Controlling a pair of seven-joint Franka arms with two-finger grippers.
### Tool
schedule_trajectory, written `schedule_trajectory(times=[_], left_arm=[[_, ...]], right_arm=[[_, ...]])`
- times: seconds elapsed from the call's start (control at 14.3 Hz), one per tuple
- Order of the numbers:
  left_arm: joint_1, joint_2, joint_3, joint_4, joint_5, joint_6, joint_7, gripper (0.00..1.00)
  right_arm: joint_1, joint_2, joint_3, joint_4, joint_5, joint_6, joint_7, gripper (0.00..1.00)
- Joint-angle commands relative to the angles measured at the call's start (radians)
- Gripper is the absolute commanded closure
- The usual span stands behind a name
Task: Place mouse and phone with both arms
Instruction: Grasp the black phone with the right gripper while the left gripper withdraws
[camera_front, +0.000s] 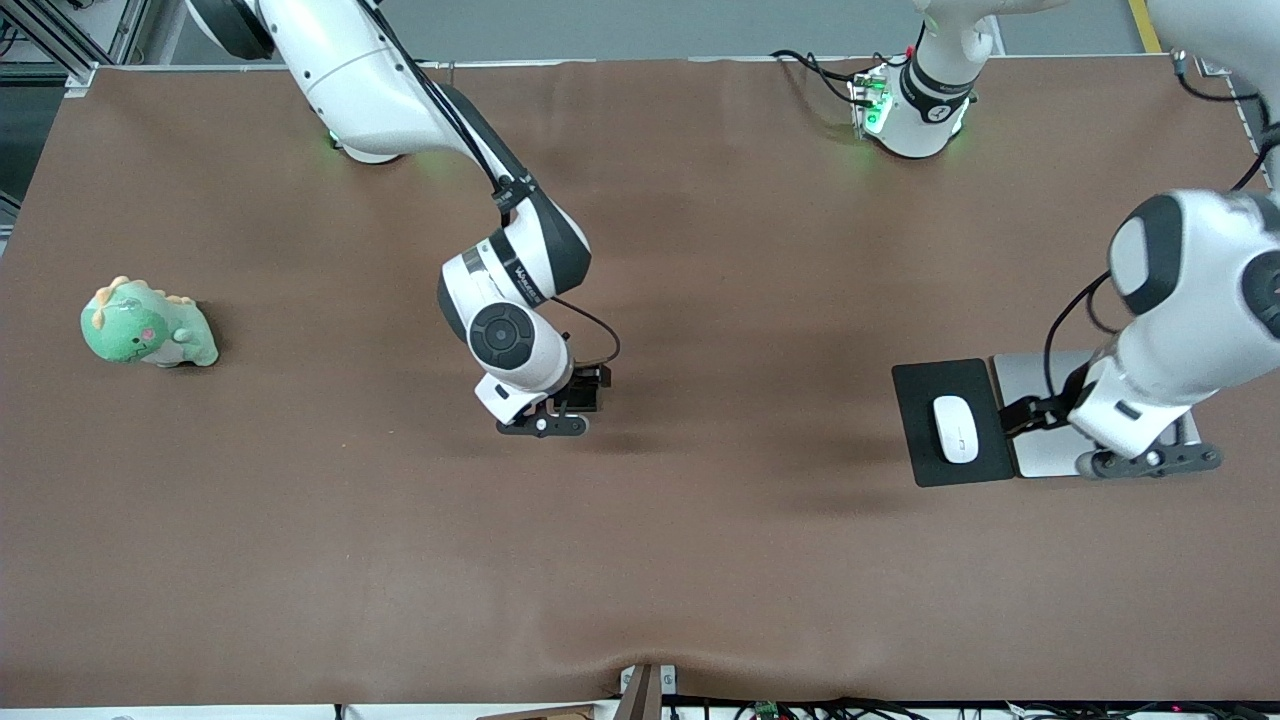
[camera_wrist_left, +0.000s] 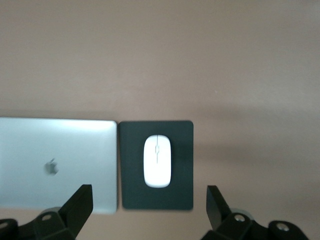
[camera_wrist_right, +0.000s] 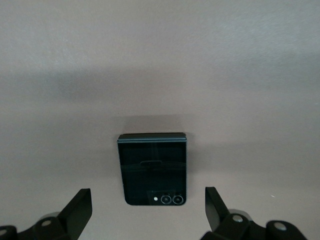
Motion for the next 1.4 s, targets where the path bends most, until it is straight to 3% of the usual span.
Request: schedule_trajectory(times=[0.0,0.07,0.35,0.63,0.84,1.12,1.26,1.33], left_arm=[[0.002,-0.029,-0.026,0.142,0.016,-0.222,0.004,0.00],[0.003,-0.041,-0.036,0.176,0.008,-0.287,0.004,0.00],[0.003,-0.182,-0.053,0.165,-0.007,-0.422,-0.003,0.00],[0.002,-0.282,-0.044,0.098,-0.062,-0.427,-0.006,0.00],[-0.048,-0.350,0.026,0.030,-0.084,-0.427,0.008,0.00],[-0.053,-0.378,0.033,-0.007,-0.085,-0.427,0.004,0.00],[-0.052,-0.371,0.029,-0.005,-0.085,-0.427,0.000,0.00],[-0.052,-0.370,0.029,-0.005,-0.087,-0.428,0.001,0.00]], right_arm=[[0.007,0.024,-0.011,0.004,0.001,0.033,0.011,0.00],[0.006,0.026,-0.011,-0.002,-0.001,0.045,0.011,0.00],[0.018,0.053,-0.012,-0.011,-0.015,0.074,0.011,0.00],[0.022,0.069,-0.015,-0.014,-0.015,0.088,0.012,0.00],[0.027,0.089,-0.014,-0.011,-0.015,0.116,0.062,0.00],[0.033,0.101,-0.014,-0.010,-0.015,0.124,0.067,0.00],[0.022,0.099,-0.012,-0.002,-0.013,0.112,0.061,0.91],[0.022,0.098,-0.012,-0.002,-0.013,0.110,0.055,0.94]])
